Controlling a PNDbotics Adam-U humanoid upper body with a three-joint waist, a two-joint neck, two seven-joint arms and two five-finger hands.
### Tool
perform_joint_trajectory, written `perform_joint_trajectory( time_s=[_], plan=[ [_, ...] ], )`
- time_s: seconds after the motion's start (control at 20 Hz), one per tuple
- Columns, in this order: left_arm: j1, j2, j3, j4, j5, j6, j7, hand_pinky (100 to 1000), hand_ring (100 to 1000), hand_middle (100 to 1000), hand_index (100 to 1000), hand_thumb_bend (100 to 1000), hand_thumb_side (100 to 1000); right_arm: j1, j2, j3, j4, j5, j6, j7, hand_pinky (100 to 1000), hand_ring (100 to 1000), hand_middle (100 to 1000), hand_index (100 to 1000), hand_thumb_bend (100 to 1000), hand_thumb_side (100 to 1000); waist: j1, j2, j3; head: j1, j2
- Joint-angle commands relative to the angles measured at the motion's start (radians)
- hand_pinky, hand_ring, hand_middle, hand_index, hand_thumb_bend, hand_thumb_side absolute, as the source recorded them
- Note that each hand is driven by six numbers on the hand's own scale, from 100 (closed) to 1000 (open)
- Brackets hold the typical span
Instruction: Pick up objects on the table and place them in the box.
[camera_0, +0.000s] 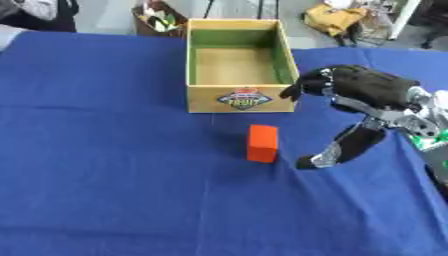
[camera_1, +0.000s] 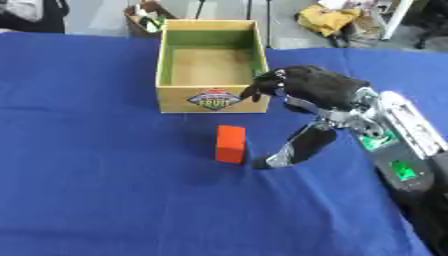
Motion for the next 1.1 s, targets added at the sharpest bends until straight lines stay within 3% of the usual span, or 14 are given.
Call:
perform_joint_trajectory(
  time_s=[0.05, 0.45, 1.1],
  plan=[
    [-0.012, 0.024, -0.009, -0.019, 0.010, 0.002, -0.004, 100, 151, 177, 438, 100, 975, -0.029, -0.009, -0.006, 0.034, 0.011, 0.026, -0.013, 799, 788, 652, 851, 554, 577, 0.002, -0.014, 0.005, -0.012, -0.013],
    [-0.020, 0.028, -0.013, -0.019, 0.018, 0.009, -0.005, 100, 152, 178, 438, 100, 971, -0.054, 0.036, 0.006, 0.117, 0.015, 0.080, -0.016, 804, 806, 654, 845, 461, 531, -0.002, -0.018, 0.014, -0.020, -0.007],
    [-0.023, 0.030, -0.011, -0.019, 0.023, 0.015, 0.001, 100, 152, 178, 438, 100, 971, -0.056, 0.092, 0.015, 0.140, 0.011, 0.112, 0.023, 807, 816, 657, 852, 433, 469, -0.002, -0.022, 0.011, -0.018, 0.004]
  ],
)
